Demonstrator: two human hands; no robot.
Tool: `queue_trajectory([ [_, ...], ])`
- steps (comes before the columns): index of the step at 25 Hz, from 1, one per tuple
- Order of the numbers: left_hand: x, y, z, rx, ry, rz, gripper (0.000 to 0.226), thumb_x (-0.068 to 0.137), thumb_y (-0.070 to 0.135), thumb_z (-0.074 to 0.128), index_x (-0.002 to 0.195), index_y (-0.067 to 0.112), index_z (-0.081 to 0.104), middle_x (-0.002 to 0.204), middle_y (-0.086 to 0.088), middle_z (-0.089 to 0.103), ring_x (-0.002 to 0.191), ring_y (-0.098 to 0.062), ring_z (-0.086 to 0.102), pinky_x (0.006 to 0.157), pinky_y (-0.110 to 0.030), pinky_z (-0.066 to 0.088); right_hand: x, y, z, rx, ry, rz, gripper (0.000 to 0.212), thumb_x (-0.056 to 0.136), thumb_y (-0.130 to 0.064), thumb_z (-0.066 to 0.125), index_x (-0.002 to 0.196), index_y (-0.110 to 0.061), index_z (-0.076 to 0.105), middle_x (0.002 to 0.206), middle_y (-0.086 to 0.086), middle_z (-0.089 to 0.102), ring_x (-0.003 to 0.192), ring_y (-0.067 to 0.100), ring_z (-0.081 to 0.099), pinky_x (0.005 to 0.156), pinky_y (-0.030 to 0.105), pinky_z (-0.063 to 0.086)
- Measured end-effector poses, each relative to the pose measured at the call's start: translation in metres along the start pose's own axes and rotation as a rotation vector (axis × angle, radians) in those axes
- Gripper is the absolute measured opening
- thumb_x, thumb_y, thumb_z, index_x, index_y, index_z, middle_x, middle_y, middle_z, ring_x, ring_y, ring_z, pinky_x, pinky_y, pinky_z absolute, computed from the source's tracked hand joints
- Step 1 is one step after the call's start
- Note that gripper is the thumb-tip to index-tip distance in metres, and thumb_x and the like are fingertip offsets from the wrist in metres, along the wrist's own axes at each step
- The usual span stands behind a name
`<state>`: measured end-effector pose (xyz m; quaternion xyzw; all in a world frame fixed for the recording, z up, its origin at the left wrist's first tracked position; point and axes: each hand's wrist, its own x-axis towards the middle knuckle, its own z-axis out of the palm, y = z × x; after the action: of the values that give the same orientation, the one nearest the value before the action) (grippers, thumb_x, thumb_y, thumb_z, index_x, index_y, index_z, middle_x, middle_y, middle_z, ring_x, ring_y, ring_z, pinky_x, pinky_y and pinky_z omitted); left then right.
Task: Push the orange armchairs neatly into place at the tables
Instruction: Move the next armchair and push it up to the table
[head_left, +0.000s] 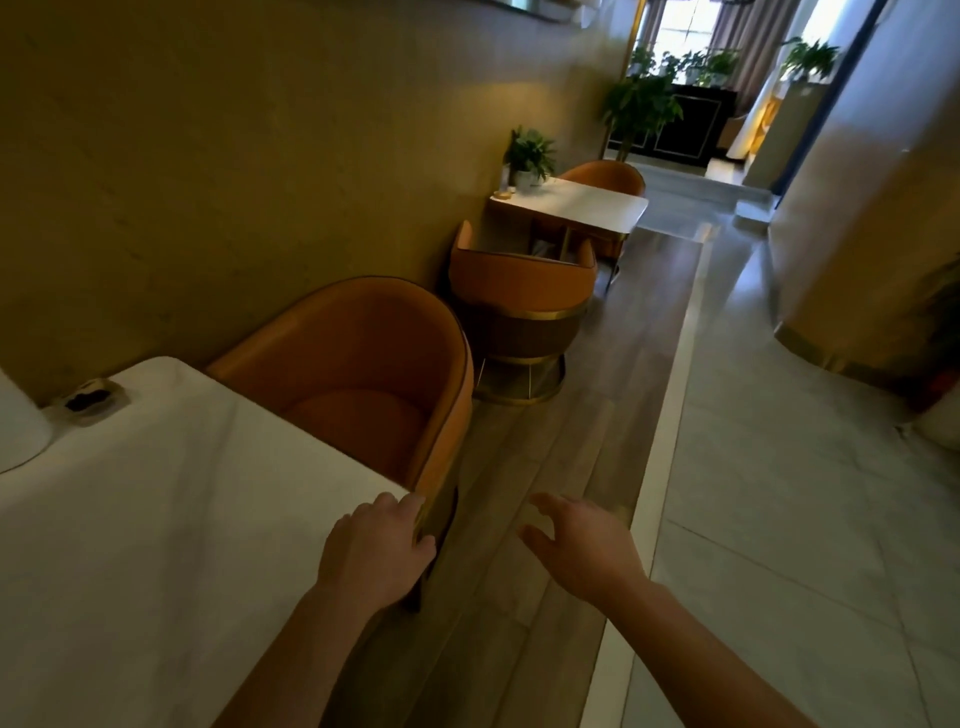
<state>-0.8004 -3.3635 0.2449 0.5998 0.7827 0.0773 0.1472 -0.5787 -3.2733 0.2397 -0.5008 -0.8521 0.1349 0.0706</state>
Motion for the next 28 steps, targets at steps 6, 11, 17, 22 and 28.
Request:
queue_trajectory([
  [6,0.120,0.028,-0.016,-0.036,0.006,-0.042,0.049,0.098,0.049,0.045,0.142,0.028,0.040,0.123,0.002,0.053,0.103,-0.014,0.054,0.085,-0.031,0.049,0.123,0.041,-0.028,-0.026,-0.070,-0.062,0.045,0.096,-0.055,0.047,0.130,-0.026,0.053,0.108,-0.002,0.069,0.095,0.015,0.064,0.081,0.037,0.056],
  [11,0.202,0.043,-0.013,-0.024,0.015,-0.115,0.050,0.098,0.050,0.044,0.142,0.029,0.038,0.129,0.002,0.052,0.111,-0.016,0.054,0.090,-0.033,0.047,0.219,0.081,-0.034,-0.022,-0.136,-0.138,0.039,0.096,-0.048,0.050,0.124,-0.024,0.057,0.105,-0.003,0.066,0.097,0.017,0.062,0.081,0.036,0.053],
  [17,0.316,0.077,0.001,-0.036,0.088,-0.293,0.058,0.097,0.052,0.043,0.150,0.031,0.031,0.141,0.002,0.048,0.120,-0.015,0.052,0.096,-0.034,0.048,0.379,0.152,-0.036,-0.010,-0.228,-0.357,0.031,0.098,-0.045,0.049,0.125,-0.030,0.055,0.109,-0.007,0.060,0.096,0.011,0.057,0.076,0.026,0.048],
  [22,0.373,0.093,0.004,-0.064,0.098,-0.504,0.060,0.097,0.053,0.045,0.151,0.032,0.028,0.148,0.004,0.043,0.128,-0.014,0.048,0.102,-0.034,0.045,0.478,0.172,-0.047,-0.023,-0.344,-0.506,0.033,0.099,-0.046,0.048,0.129,-0.032,0.053,0.102,-0.011,0.059,0.089,0.006,0.055,0.071,0.021,0.044],
  [28,0.431,0.075,0.007,-0.131,0.116,-0.745,0.058,0.097,0.051,0.044,0.150,0.033,0.032,0.147,0.003,0.043,0.126,-0.017,0.049,0.100,-0.035,0.046,0.590,0.143,-0.041,-0.028,-0.463,-0.714,0.024,0.099,-0.044,0.048,0.114,-0.029,0.060,0.096,-0.009,0.062,0.090,0.010,0.061,0.077,0.028,0.052],
])
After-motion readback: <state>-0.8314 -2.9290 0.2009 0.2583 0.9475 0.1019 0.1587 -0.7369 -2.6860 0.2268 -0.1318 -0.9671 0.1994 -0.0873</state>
